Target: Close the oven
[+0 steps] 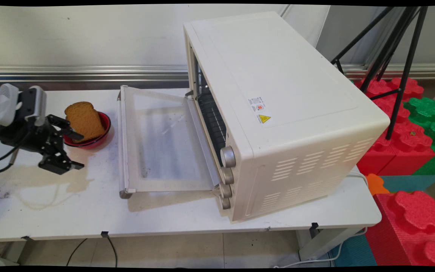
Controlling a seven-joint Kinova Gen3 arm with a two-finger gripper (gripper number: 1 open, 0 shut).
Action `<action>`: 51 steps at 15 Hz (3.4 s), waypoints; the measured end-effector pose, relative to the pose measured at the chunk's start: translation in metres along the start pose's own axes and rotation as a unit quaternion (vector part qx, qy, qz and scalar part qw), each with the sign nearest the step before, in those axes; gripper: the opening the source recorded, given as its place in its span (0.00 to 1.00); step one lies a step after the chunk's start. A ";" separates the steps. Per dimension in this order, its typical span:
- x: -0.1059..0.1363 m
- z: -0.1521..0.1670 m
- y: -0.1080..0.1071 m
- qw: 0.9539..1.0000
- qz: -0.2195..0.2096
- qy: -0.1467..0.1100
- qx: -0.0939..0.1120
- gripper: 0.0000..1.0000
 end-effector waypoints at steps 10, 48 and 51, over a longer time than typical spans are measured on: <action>0.032 0.046 0.000 1.000 -0.009 0.017 -0.010 1.00; 0.157 0.054 -0.014 0.985 -0.035 0.166 0.011 0.00; 0.167 0.047 -0.015 0.983 -0.035 0.178 0.009 0.00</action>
